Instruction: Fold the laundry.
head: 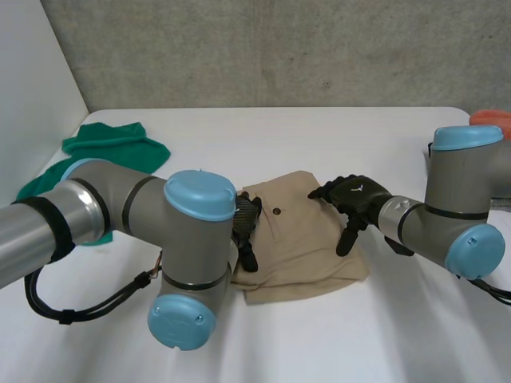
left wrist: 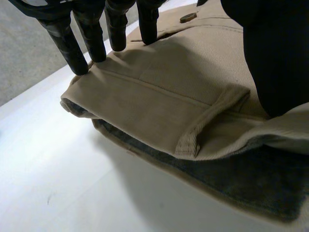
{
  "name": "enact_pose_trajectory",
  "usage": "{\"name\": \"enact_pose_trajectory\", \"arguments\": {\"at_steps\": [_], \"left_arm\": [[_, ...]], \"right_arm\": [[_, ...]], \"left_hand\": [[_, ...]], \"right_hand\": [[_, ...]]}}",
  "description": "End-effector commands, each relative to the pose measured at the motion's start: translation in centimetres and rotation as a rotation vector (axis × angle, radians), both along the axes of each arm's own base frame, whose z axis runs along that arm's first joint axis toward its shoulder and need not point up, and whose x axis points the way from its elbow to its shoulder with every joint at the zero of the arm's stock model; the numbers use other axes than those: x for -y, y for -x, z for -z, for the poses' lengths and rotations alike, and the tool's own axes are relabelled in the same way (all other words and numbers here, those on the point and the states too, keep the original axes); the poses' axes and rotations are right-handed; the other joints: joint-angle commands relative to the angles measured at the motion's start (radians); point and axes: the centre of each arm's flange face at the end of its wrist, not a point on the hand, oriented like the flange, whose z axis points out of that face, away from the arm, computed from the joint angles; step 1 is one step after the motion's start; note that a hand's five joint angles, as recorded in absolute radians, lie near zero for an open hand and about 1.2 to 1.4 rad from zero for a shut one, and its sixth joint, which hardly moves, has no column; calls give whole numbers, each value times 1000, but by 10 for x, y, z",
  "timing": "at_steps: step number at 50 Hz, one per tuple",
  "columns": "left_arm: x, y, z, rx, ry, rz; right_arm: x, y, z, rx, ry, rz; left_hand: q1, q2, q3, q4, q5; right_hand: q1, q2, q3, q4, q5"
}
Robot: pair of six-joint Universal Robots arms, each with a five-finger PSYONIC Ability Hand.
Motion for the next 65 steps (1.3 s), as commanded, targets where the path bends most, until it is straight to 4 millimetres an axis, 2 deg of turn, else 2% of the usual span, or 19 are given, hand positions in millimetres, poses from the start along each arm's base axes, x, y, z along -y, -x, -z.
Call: {"name": "enact_pose_trajectory", "arguments": {"at_steps": [1,3,7,8,11,13,16,20,21,25,29,36,42,43,44,46,48,62,65], "left_arm": [[0,-2,-8,2,-11,3],[1,-1,-17,-14,7,4],[4,2,-64,-116,90,35],[2,4,-81,-159,118,71],[5,5,-106,-223,159,134],[11,4,-125,-276,186,206],[11,6,-143,-330,196,336],[0,12,-156,-366,180,507],[-2,12,-157,-369,171,533],[-7,12,-161,-373,140,600],[-6,13,-157,-367,128,600],[-5,15,-148,-360,106,598],[-5,15,-146,-357,100,598],[-5,15,-146,-357,100,598],[-5,15,-145,-357,98,597],[-4,15,-145,-357,99,596],[-5,15,-146,-357,98,597],[-6,12,-153,-363,120,598],[-4,10,-157,-366,130,591]], "right_arm": [[-1,2,-17,-10,57,0],[-1,4,-29,4,91,5],[-4,5,-45,33,175,8],[-5,5,-49,39,199,11],[-18,9,-69,59,298,29],[-26,13,-75,65,335,44],[-47,17,-65,64,337,43],[-78,15,-30,45,269,2],[-90,12,-19,44,260,-18],[-108,8,-1,67,293,-51],[-115,2,19,78,315,-77],[-104,-13,38,102,367,-96],[-91,-23,44,119,402,-99],[-89,-24,44,123,410,-98],[-85,-26,45,128,422,-100],[-81,-27,44,136,436,-99],[-74,-28,38,154,472,-89],[-40,-41,-4,247,624,-57],[-30,-46,-21,290,661,-45]], "left_hand": [[28,16,10,19,-3],[22,10,4,14,-9],[-7,-19,-26,-16,-39],[-7,-19,-26,-16,-39],[-1,-14,-20,-10,-33],[19,7,1,11,-12],[40,27,21,31,8],[43,30,24,34,11],[46,33,27,37,14],[46,33,27,37,14],[46,33,27,37,14],[46,33,27,37,14],[43,30,24,34,11],[43,30,24,34,11],[43,30,24,34,11],[43,30,24,34,11],[43,30,24,34,11],[40,28,21,31,8],[37,25,18,28,5]], "right_hand": [[-28,-34,-35,-37,-53],[-28,-34,-35,-37,-53],[-28,-34,-35,-37,-53],[-28,-34,-35,-37,-53],[-28,-34,-35,-37,-53],[-28,-34,-35,-37,-53],[-28,-34,-35,-37,-53],[-28,-34,-35,-37,-53],[-28,-34,-35,-37,-53],[-28,-34,-35,-37,-53],[-28,-34,-35,-37,-53],[-28,-34,-35,-37,-53],[-28,-34,-35,-37,-53],[23,17,16,13,-2],[198,192,191,188,173],[588,582,581,578,563],[1191,1184,1184,1181,1166],[1194,1188,1187,1184,1169],[1194,1188,1187,1184,1169]]}}
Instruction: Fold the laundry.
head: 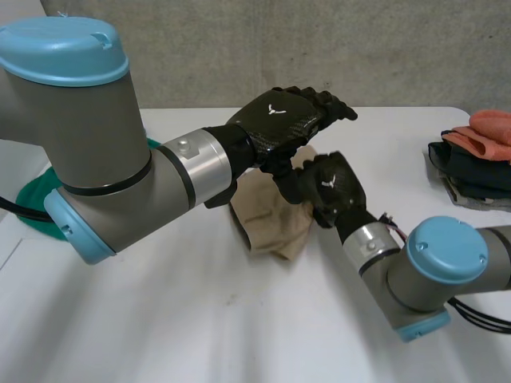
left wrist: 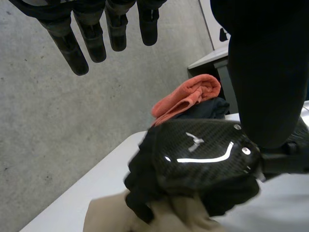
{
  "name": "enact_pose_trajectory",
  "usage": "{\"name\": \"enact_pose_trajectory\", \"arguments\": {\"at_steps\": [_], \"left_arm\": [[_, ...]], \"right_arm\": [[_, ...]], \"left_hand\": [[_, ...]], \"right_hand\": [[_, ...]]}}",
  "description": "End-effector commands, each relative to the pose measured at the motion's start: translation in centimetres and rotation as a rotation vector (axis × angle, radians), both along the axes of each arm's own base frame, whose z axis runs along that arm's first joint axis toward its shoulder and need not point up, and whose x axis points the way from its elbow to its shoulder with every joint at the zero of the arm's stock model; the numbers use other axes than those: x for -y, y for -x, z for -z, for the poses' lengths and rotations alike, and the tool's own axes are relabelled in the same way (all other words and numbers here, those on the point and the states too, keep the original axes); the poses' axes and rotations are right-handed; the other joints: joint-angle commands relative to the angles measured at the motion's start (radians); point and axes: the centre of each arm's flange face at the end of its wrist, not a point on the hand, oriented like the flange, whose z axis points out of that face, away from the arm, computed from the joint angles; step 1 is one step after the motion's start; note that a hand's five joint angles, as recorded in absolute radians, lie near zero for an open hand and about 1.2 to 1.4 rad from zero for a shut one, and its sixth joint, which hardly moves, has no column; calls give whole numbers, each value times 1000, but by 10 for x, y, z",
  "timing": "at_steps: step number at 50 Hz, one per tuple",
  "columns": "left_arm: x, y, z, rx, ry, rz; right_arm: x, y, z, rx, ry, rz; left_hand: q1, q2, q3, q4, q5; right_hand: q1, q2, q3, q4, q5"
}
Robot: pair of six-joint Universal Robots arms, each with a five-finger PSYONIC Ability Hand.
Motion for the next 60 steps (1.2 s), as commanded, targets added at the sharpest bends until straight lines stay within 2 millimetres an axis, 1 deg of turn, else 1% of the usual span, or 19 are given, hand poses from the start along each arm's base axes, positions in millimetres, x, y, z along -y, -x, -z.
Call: {"name": "enact_pose_trajectory", "arguments": {"at_steps": [1,5,6,10,13,15,18,20,21,25,28,29,36,41,46,47,49,55,60], "left_arm": [[3,-4,-6,-10,15,-13],[7,-8,-17,-33,44,-29],[8,-9,-21,-42,54,-32],[9,-13,-36,-81,107,-52],[8,-14,-41,-95,119,-59],[8,-13,-40,-96,113,-58],[6,-13,-39,-98,97,-55],[5,-13,-36,-93,88,-53],[5,-13,-35,-91,85,-54],[4,-13,-29,-79,71,-52],[4,-14,-26,-73,61,-52],[5,-14,-24,-70,58,-54],[4,-13,-15,-54,33,-54],[3,-13,-10,-44,19,-51],[1,-13,-11,-45,23,-50],[1,-14,-12,-46,24,-50],[0,-13,-15,-52,30,-47],[-8,-10,-21,-62,43,-28],[-19,-9,-30,-77,61,-9]], "right_arm": [[20,-7,-29,78,60,9],[57,8,-64,159,137,68],[76,22,-81,195,175,107],[113,56,-136,287,290,176],[133,84,-159,324,334,227],[153,121,-173,348,345,285],[178,173,-181,377,326,359],[189,196,-180,381,306,369],[201,220,-171,377,273,374],[224,273,-152,347,209,368],[234,299,-132,339,161,372],[240,312,-114,338,113,367],[244,338,-27,310,-90,267],[241,349,0,299,-140,245],[241,351,-9,297,-120,258],[240,351,-19,299,-104,270],[239,353,-30,305,-89,298],[222,355,-83,339,-26,408],[202,348,-108,344,-50,432]], "left_hand": [[37,25,18,29,5],[34,22,16,26,2],[34,22,16,26,2],[37,25,18,29,5],[37,25,18,29,5],[34,22,16,26,2],[34,22,16,26,2],[34,22,16,26,2],[34,22,16,26,2],[34,22,16,26,2],[34,22,16,26,2],[31,19,13,23,0],[34,22,16,26,2],[34,22,16,26,2],[34,22,16,26,2],[34,22,16,26,2],[34,22,16,26,2],[34,22,16,26,2],[31,19,13,23,0]], "right_hand": [[364,261,271,205,322],[364,261,271,205,322],[364,261,271,205,322],[364,261,271,205,322],[364,261,271,205,322],[364,261,271,205,322],[364,261,271,205,322],[364,261,271,205,322],[364,261,271,205,322],[364,261,271,205,322],[364,261,271,205,322],[364,261,271,205,322],[364,261,271,205,322],[364,261,271,205,322],[364,261,271,205,322],[-260,-363,-352,-419,-301],[-857,-960,-950,-1017,-899],[-857,-960,-950,-1017,-899],[-857,-960,-950,-1017,-899]]}}
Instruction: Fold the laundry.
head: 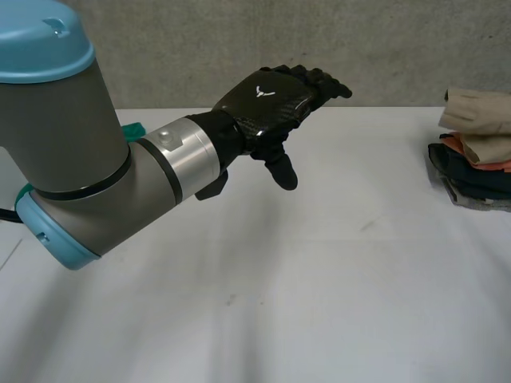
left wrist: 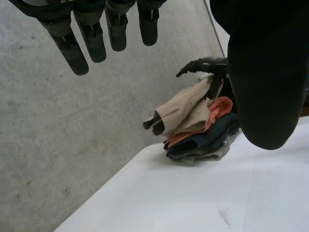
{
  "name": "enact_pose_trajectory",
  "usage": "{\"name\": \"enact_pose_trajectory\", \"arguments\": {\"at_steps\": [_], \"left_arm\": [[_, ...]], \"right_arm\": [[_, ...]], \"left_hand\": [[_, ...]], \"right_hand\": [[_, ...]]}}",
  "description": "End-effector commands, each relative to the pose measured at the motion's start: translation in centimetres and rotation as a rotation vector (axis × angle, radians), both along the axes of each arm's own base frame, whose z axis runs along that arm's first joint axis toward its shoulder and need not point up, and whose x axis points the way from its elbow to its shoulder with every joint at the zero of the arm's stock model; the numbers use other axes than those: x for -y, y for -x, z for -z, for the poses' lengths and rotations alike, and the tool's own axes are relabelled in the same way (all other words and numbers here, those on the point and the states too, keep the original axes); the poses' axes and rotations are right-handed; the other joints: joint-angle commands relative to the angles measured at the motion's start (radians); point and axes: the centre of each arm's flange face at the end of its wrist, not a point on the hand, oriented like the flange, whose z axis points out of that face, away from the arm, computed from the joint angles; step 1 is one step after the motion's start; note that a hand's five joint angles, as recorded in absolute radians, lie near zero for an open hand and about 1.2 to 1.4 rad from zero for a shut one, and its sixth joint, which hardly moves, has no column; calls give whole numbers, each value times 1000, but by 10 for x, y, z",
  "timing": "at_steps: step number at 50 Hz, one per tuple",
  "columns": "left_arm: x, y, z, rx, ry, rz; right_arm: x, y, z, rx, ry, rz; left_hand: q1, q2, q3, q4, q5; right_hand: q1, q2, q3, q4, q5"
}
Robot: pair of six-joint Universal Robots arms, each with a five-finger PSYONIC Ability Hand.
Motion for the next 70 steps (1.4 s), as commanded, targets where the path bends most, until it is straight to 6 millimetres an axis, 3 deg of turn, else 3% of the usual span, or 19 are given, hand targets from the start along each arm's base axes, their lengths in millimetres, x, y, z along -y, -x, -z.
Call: {"name": "enact_pose_trajectory", "arguments": {"at_steps": [1,11,17,21,22,23,25,26,29,31,36,39,42,43,47,51,62,65,70], "left_arm": [[-15,2,-12,-19,24,28],[-31,2,-25,-41,44,52],[-34,-4,-46,-88,74,46],[-35,-12,-69,-148,112,11],[-34,-15,-73,-160,116,-10],[-32,-18,-78,-172,120,-38],[-19,-33,-87,-200,134,-153],[-13,-39,-90,-205,140,-201],[17,-67,-94,-207,163,-399],[33,-83,-92,-186,175,-493],[92,-140,-56,41,235,-743],[114,-155,-30,163,239,-792],[149,-170,15,310,213,-828],[166,-178,37,363,199,-834],[205,-204,84,420,147,-818],[233,-223,120,416,115,-765],[279,-244,184,408,131,-769],[284,-245,190,405,135,-769],[289,-240,196,401,147,-767]], "right_arm": [[-28,-6,-41,17,-20,57],[-82,59,-92,-124,-115,406],[-89,67,-123,-304,-46,635],[-83,0,-151,-313,93,526],[-84,-33,-157,-294,144,450],[-86,-49,-159,-280,165,413],[-92,-78,-161,-257,195,338],[-100,-105,-160,-247,216,262],[-116,-144,-156,-241,248,136],[-134,-182,-144,-253,242,1],[-165,-231,-103,-257,147,-174],[-182,-248,-77,-266,81,-230],[-194,-257,-50,-302,13,-263],[-197,-259,-42,-314,-3,-270],[-209,-265,-13,-381,-60,-299],[-215,-265,4,-428,-96,-302],[-222,-259,21,-440,-155,-303],[-221,-260,25,-443,-161,-305],[-220,-259,28,-445,-167,-304]], "left_hand": [[31,19,13,23,0],[31,19,13,23,0],[37,25,18,29,5],[43,31,24,35,11],[43,31,24,35,11],[43,31,24,35,11],[43,31,24,35,11],[43,31,24,35,11],[40,28,21,32,8],[34,22,16,26,2],[19,7,1,11,-12],[11,-1,-8,2,-21],[5,-7,-14,-3,-27],[5,-7,-14,-3,-27],[14,1,-5,5,-18],[31,19,13,23,-1],[49,37,30,41,17],[195,183,176,187,163],[1027,1015,1009,1019,996]], "right_hand": [[-51,-36,-38,-40,-50],[-51,-36,-38,-40,-50],[-51,-36,-38,-40,-50],[-51,-36,-38,-40,-50],[-51,-36,-38,-40,-50],[-51,-36,-38,-40,-50],[-51,-36,-38,-40,-50],[-51,-36,-38,-40,-50],[-51,-36,-38,-40,-50],[-51,-36,-38,-40,-50],[-51,-36,-38,-40,-50],[-51,-36,-38,-40,-50],[-51,-36,-38,-40,-50],[-51,-36,-38,-40,-50],[-51,-36,-38,-40,-50],[-51,-36,-38,-40,-50],[-51,-36,-38,-40,-50],[-51,-36,-38,-40,-50],[-51,-36,-38,-40,-50]]}}
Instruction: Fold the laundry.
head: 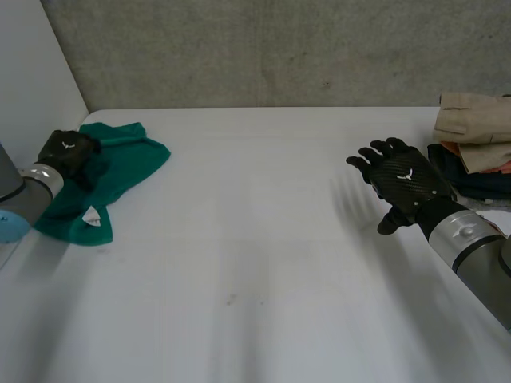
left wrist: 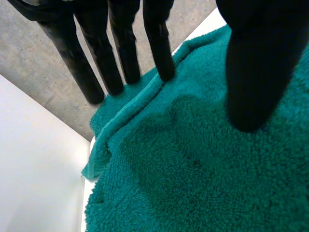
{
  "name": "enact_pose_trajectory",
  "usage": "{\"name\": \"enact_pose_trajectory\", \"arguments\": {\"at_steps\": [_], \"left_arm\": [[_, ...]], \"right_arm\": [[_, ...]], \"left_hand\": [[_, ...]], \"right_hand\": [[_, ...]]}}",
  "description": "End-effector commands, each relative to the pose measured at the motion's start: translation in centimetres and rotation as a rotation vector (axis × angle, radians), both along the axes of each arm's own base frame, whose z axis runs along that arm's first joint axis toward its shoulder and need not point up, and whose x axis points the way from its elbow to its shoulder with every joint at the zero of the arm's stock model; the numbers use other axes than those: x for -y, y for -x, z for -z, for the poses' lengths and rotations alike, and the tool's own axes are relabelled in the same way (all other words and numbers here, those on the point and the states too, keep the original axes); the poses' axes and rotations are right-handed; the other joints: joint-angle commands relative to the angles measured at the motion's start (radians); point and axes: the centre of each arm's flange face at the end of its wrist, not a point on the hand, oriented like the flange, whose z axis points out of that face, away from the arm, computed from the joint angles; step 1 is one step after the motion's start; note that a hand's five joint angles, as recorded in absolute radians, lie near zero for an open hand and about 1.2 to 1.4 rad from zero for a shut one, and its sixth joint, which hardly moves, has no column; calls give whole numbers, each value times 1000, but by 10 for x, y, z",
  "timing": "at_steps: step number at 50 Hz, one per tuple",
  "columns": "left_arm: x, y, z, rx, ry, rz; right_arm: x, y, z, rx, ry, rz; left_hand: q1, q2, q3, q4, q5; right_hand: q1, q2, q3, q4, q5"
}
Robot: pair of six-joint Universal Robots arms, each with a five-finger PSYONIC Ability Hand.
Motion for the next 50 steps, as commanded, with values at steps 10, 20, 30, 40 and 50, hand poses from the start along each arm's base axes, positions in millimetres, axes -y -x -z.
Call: {"name": "enact_pose_trajectory", "arguments": {"at_steps": [10,20,30,40,50], "left_arm": [[7,9,8,9,41,-21],[-28,17,-31,1,1,-26],[-35,13,-19,4,-70,-30],[-18,9,11,2,-85,-31],[-4,15,21,-3,-58,-24]], "right_arm": [[3,3,6,-3,-19,11],[4,4,6,-2,-15,14],[5,5,7,-3,-15,16],[5,4,10,-6,-22,13],[6,4,16,-21,-31,14]], "left_hand": [[1015,1039,1040,1037,1034],[28,53,54,50,47],[34,59,60,56,53],[157,182,183,179,176],[1016,1041,1042,1038,1035]], "right_hand": [[-51,-35,-38,-38,-50],[-51,-35,-38,-38,-50],[-51,-35,-38,-38,-50],[-51,-35,-38,-38,-50],[-51,-35,-38,-38,-50]]}}
